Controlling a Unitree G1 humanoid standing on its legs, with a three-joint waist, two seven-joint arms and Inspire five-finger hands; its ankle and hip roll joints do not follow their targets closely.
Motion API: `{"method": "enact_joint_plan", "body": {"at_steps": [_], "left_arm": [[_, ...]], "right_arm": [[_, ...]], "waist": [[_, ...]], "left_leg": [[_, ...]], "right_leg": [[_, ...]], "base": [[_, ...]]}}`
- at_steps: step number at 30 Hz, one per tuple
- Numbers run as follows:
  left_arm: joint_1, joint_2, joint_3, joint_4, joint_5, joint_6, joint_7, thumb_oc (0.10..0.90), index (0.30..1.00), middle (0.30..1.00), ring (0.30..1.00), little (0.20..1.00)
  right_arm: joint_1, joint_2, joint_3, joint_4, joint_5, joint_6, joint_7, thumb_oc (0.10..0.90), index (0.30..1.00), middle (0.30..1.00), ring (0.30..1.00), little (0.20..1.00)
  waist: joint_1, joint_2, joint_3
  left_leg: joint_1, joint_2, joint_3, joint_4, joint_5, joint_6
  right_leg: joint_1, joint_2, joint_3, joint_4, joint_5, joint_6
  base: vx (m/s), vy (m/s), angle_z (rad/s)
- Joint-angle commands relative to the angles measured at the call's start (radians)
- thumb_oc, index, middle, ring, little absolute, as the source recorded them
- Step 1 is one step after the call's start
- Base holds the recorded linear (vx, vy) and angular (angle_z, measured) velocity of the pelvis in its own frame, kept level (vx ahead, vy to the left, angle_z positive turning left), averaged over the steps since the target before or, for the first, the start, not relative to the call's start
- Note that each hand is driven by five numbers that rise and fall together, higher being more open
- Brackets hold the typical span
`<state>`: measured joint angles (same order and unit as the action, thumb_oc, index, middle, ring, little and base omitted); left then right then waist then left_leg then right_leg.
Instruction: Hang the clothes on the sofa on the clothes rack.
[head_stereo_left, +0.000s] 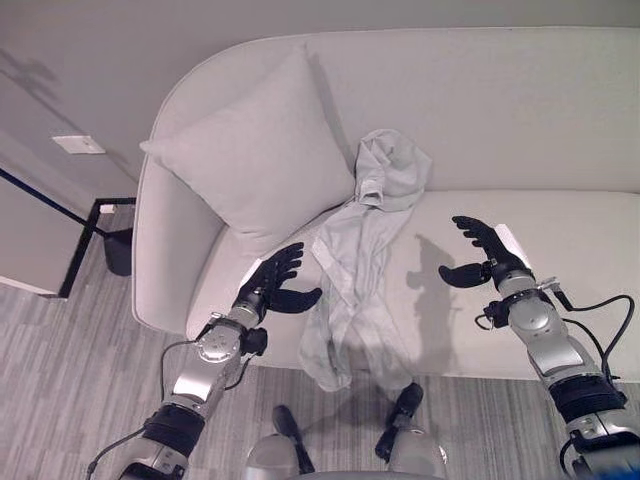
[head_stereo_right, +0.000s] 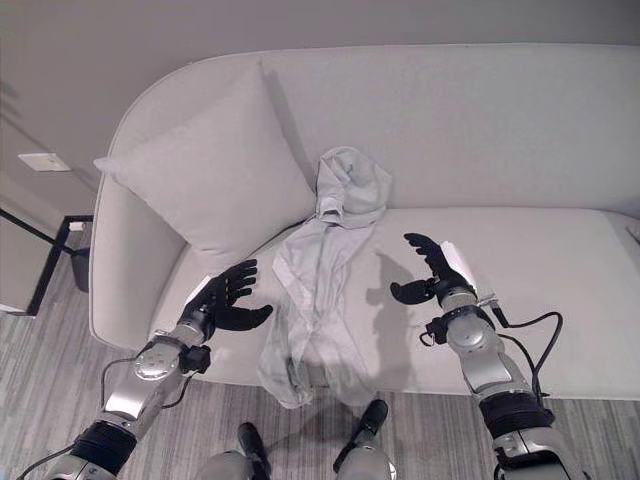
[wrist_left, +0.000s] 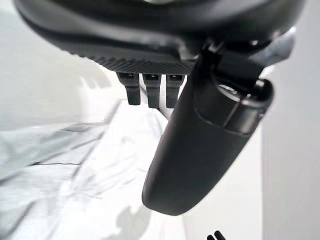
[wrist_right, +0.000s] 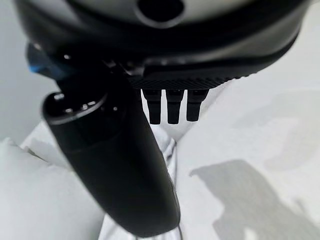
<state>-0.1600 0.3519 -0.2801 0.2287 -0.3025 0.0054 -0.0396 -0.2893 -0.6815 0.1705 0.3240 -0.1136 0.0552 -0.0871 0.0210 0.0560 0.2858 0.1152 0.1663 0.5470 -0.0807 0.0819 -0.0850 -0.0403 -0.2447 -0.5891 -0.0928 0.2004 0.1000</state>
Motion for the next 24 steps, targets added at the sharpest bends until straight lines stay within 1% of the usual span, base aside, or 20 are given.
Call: {"method": "enact_joint_plan", "body": {"at_steps": [1, 2, 3, 4, 5, 6, 7, 8, 9, 10, 11, 12, 14, 15, 16, 17, 18, 19, 20, 24], "left_arm": [[-0.062, 0.041, -0.002, -0.147, 0.070, -0.106, -0.011, 0.800, 0.900, 0.900, 0.900, 0.900], [-0.101, 0.066, -0.003, -0.196, 0.166, -0.120, 0.004, 0.800, 0.900, 0.900, 0.900, 0.900], [-0.103, 0.067, -0.003, -0.197, 0.168, -0.119, 0.005, 0.800, 0.900, 0.900, 0.900, 0.900], [-0.120, 0.070, -0.010, -0.203, 0.186, -0.121, 0.016, 0.800, 0.900, 0.900, 0.900, 0.900], [-0.169, 0.080, -0.025, -0.199, 0.227, -0.124, 0.037, 0.800, 0.900, 0.900, 0.900, 0.900], [-0.186, 0.086, -0.030, -0.214, 0.230, -0.125, 0.047, 0.800, 0.900, 0.900, 0.900, 0.900], [-0.187, 0.086, -0.031, -0.214, 0.230, -0.125, 0.048, 0.800, 0.900, 0.900, 0.900, 0.900], [-0.193, 0.081, -0.018, -0.229, 0.244, -0.114, 0.052, 0.800, 0.900, 0.900, 0.900, 0.900], [-0.192, 0.081, -0.028, -0.230, 0.261, -0.116, 0.054, 0.800, 0.900, 0.900, 0.900, 0.900], [-0.172, 0.092, -0.010, -0.263, 0.250, -0.111, 0.051, 0.800, 0.900, 0.900, 0.900, 0.900], [-0.168, 0.094, -0.010, -0.272, 0.256, -0.107, 0.056, 0.800, 0.900, 0.900, 0.900, 0.900], [-0.170, 0.095, -0.008, -0.279, 0.255, -0.115, 0.055, 0.800, 0.900, 0.900, 0.900, 0.900], [-0.178, 0.105, -0.006, -0.290, 0.252, -0.123, 0.062, 0.800, 0.900, 0.900, 0.900, 0.900], [-0.186, 0.108, -0.010, -0.288, 0.257, -0.127, 0.065, 0.800, 0.900, 0.900, 0.900, 0.900], [-0.188, 0.108, -0.009, -0.286, 0.257, -0.127, 0.065, 0.800, 0.900, 0.900, 0.900, 0.900], [-0.198, 0.118, -0.007, -0.283, 0.268, -0.131, 0.074, 0.800, 0.900, 0.900, 0.900, 0.900], [-0.211, 0.131, 0.002, -0.279, 0.295, -0.135, 0.090, 0.800, 0.900, 0.900, 0.900, 0.900], [-0.226, 0.139, 0.007, -0.270, 0.313, -0.140, 0.104, 0.800, 0.900, 0.900, 0.900, 0.900], [-0.245, 0.146, 0.004, -0.254, 0.328, -0.141, 0.123, 0.800, 0.900, 0.900, 0.900, 0.900], [-0.278, 0.148, 0.004, -0.227, 0.329, -0.140, 0.145, 0.800, 0.900, 0.900, 0.900, 0.900]], "right_arm": [[-0.101, -0.084, -0.028, -0.124, -0.021, -0.084, -0.026, 0.800, 0.900, 0.900, 0.900, 0.900], [-0.127, -0.088, -0.030, -0.144, -0.012, -0.089, -0.031, 0.800, 0.900, 0.900, 0.900, 0.900], [-0.130, -0.087, -0.031, -0.143, -0.012, -0.089, -0.031, 0.800, 0.900, 0.900, 0.900, 0.900], [-0.151, -0.089, -0.027, -0.151, -0.003, -0.087, -0.036, 0.800, 0.900, 0.900, 0.900, 0.900], [-0.182, -0.084, -0.019, -0.149, -0.002, -0.087, -0.057, 0.800, 0.900, 0.900, 0.900, 0.900], [-0.183, -0.092, -0.024, -0.156, -0.002, -0.080, -0.056, 0.800, 0.900, 0.900, 0.900, 0.900], [-0.183, -0.092, -0.026, -0.157, -0.002, -0.079, -0.056, 0.800, 0.900, 0.900, 0.900, 0.900], [-0.188, -0.093, -0.018, -0.160, -0.006, -0.072, -0.051, 0.800, 0.900, 0.900, 0.900, 0.900], [-0.205, -0.098, -0.008, -0.145, -0.039, -0.064, -0.075, 0.800, 0.900, 0.900, 0.900, 0.900], [-0.208, -0.095, -0.002, -0.155, -0.042, -0.062, -0.058, 0.800, 0.900, 0.900, 0.900, 0.900], [-0.225, -0.092, 0.012, -0.153, -0.045, -0.056, -0.049, 0.800, 0.900, 0.900, 0.900, 0.900], [-0.265, -0.074, 0.029, -0.156, -0.043, -0.057, -0.053, 0.800, 0.900, 0.900, 0.900, 0.900], [-0.343, -0.057, 0.059, -0.149, -0.039, -0.058, -0.066, 0.800, 0.900, 0.900, 0.900, 0.900], [-0.386, -0.053, 0.077, -0.136, -0.040, -0.052, -0.071, 0.800, 0.900, 0.900, 0.900, 0.900], [-0.391, -0.052, 0.079, -0.133, -0.040, -0.052, -0.072, 0.800, 0.900, 0.900, 0.900, 0.900], [-0.419, -0.057, 0.089, -0.126, -0.043, -0.051, -0.071, 0.800, 0.900, 0.900, 0.900, 0.900], [-0.472, -0.079, 0.101, -0.118, -0.047, -0.046, -0.080, 0.800, 0.900, 0.900, 0.900, 0.900], [-0.509, -0.089, 0.111, -0.104, -0.044, -0.044, -0.086, 0.800, 0.900, 0.900, 0.900, 0.900], [-0.581, -0.106, 0.137, -0.071, -0.033, -0.044, -0.102, 0.800, 0.900, 0.900, 0.900, 0.900], [-0.682, -0.113, 0.184, -0.015, -0.018, -0.037, -0.114, 0.800, 0.900, 0.900, 0.900, 0.900]], "waist": [[-0.004, -0.083, -0.013], [0.001, -0.083, 0.025], [-0.002, -0.079, 0.028], [0.020, -0.079, 0.054], [0.038, -0.082, 0.089], [0.032, -0.084, 0.092], [0.030, -0.085, 0.092], [0.025, -0.067, 0.076], [0.035, -0.061, 0.072], [0.035, -0.053, 0.055], [0.031, -0.048, 0.053], [0.034, -0.049, 0.057], [0.042, -0.058, 0.069], [0.050, -0.068, 0.080], [0.052, -0.069, 0.080], [0.057, -0.075, 0.088], [0.062, -0.081, 0.099], [0.067, -0.087, 0.105], [0.075, -0.091, 0.122], [0.086, -0.100, 0.148]], "left_leg": [[0.012, 0.019, -0.015, 0.084, -0.184, -0.031], [-0.070, 0.073, -0.059, 0.314, -0.215, -0.045], [-0.083, 0.086, -0.068, 0.342, -0.228, -0.047], [-0.134, 0.093, -0.142, 0.457, -0.184, -0.060], [-0.240, 0.090, -0.240, 0.539, -0.144, -0.085], [-0.264, 0.092, -0.264, 0.474, -0.163, -0.077], [-0.263, 0.090, -0.267, 0.470, -0.160, -0.077], [-0.231, 0.135, -0.238, 0.235, -0.078, -0.086], [-0.246, 0.172, -0.230, 0.113, -0.018, -0.096], [-0.203, 0.161, -0.233, 0.000, -0.019, -0.084], [-0.200, 0.164, -0.228, -0.007, -0.015, -0.091], [-0.198, 0.146, -0.206, 0.006, 0.002, -0.100], [-0.193, 0.109, -0.179, 0.011, -0.008, -0.086], [-0.197, 0.095, -0.165, 0.012, -0.011, -0.081], [-0.197, 0.094, -0.161, 0.012, -0.011, -0.080], [-0.206, 0.084, -0.155, 0.013, -0.012, -0.078], [-0.220, 0.067, -0.149, 0.004, -0.020, -0.070], [-0.233, 0.059, -0.148, 0.005, -0.024, -0.067], [-0.258, 0.050, -0.151, 0.017, -0.027, -0.064], [-0.287, 0.043, -0.151, 0.030, -0.037, -0.061]], "right_leg": [[0.090, -0.064, 0.042, 0.006, -0.145, 0.065], [0.119, -0.049, 0.051, 0.006, -0.194, 0.034], [0.121, -0.042, 0.047, 0.006, -0.197, 0.031], [0.132, -0.035, 0.068, 0.006, -0.211, 0.014], [0.131, -0.028, 0.052, 0.006, -0.215, -0.010], [0.135, -0.023, 0.045, 0.006, -0.226, -0.014], [0.136, -0.025, 0.042, 0.006, -0.227, -0.014], [0.151, -0.020, 0.035, 0.006, -0.237, 0.013], [0.162, -0.021, 0.022, 0.006, -0.256, 0.020], [0.165, -0.015, 0.035, 0.006, -0.261, 0.034], [0.167, -0.020, 0.036, 0.006, -0.257, 0.046], [0.168, -0.036, 0.035, 0.006, -0.234, 0.053], [0.134, -0.066, 0.075, 0.024, -0.205, 0.057], [0.110, -0.081, 0.094, 0.031, -0.194, 0.060], [0.105, -0.083, 0.099, 0.033, -0.194, 0.061], [0.087, -0.090, 0.112, 0.035, -0.188, 0.062], [0.055, -0.100, 0.121, 0.038, -0.174, 0.067], [0.043, -0.104, 0.121, 0.035, -0.169, 0.071], [0.022, -0.110, 0.119, 0.037, -0.158, 0.074], [0.000, -0.115, 0.111, 0.035, -0.146, 0.081]], "base": [[0.10, -0.305, -0.14], [0.06, -0.263, -0.10], [0.04, -0.223, -0.11], [-0.09, -0.153, -0.07], [-0.05, -0.160, -0.08], [-0.06, -0.108, -0.10], [0.25, 0.083, 0.09], [0.33, 0.161, 0.21], [0.44, 0.231, 0.26], [0.31, 0.176, 0.03], [0.27, 0.184, -0.22], [0.20, 0.191, -0.44], [0.11, 0.211, -0.71], [0.05, 0.134, -0.95], [0.03, 0.097, -1.25], [0.02, 0.104, -1.21], [0.03, 0.127, -0.60], [0.04, 0.135, 0.20], [0.03, 0.082, 0.54], [0.02, 0.032, 0.26]]}}
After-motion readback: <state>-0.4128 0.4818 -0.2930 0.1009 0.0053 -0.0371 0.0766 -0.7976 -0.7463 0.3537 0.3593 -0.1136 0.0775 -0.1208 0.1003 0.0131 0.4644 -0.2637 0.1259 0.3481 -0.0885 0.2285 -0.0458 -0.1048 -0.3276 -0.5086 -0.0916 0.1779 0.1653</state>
